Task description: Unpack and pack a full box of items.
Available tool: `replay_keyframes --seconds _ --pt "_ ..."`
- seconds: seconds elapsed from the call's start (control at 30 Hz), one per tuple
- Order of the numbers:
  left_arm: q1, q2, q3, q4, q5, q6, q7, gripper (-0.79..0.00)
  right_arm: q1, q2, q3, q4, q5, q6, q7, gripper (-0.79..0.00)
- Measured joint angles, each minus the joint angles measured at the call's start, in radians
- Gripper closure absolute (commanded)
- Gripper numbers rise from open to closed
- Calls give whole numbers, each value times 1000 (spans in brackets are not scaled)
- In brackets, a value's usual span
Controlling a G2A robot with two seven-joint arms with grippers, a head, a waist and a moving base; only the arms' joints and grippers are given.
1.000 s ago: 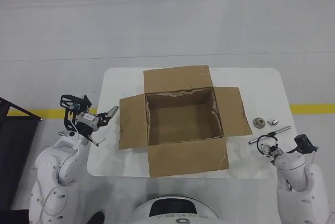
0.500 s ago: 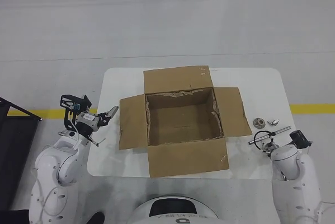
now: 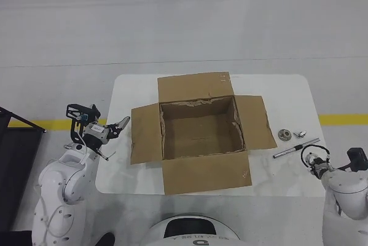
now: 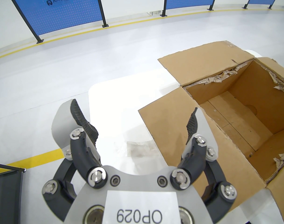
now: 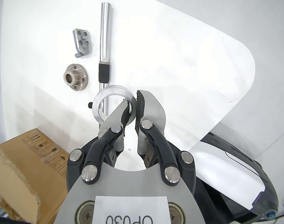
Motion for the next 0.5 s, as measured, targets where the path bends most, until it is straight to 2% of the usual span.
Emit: replay_keyframes --seconds 0.13,0.37,0.5 --pt "0 0 0 0 0 0 0 -785 -36 -8 44 -19 131 -21 -22 0" --pt "0 0 0 0 0 0 0 -785 -34 -8 40 -14 101 -22 -24 0" --pt "0 0 0 0 0 0 0 -785 -37 -13 11 -36 132 -72 -69 0"
